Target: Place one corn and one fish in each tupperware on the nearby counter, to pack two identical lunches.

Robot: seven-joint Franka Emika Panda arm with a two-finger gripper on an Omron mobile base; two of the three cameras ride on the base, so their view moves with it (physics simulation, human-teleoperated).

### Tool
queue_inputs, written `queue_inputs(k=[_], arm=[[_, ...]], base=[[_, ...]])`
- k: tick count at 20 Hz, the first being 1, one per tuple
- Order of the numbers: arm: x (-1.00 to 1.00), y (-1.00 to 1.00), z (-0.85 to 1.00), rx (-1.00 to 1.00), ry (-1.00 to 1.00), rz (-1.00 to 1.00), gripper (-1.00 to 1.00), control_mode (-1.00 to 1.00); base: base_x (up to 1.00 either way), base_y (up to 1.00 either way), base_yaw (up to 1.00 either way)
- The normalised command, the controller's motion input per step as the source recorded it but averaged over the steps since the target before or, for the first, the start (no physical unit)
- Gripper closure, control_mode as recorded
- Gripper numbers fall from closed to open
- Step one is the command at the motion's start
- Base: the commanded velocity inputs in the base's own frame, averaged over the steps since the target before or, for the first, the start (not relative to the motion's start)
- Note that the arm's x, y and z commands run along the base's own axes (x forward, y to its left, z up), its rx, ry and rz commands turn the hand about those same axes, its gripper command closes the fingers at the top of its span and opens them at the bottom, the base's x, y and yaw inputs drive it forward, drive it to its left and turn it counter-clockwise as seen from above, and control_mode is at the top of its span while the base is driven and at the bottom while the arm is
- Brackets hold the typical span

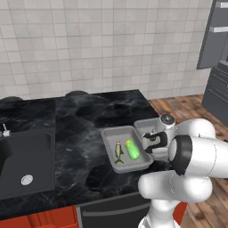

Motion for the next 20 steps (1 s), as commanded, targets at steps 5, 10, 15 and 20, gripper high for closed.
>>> queue_inputs(k=[5,10,15,20], arm=[[0.55,-0.08,-0.11,0.0,0.0,0.0,-1.0,-1.0],[-0.13,-0.1,0.16,0.0,-0.02,0.0,-1.0,-1.0],[-0.5,-0.07,0.49,0.0,-0.05,-0.01,-1.0,-1.0],[-0.5,0.0,0.75,0.0,-0.1,-0.01,-1.0,-1.0]], base=[[0.0,0.0,0.0],[0.0,0.0,0.0],[0.0,0.0,0.0],[0.0,0.0,0.0]])
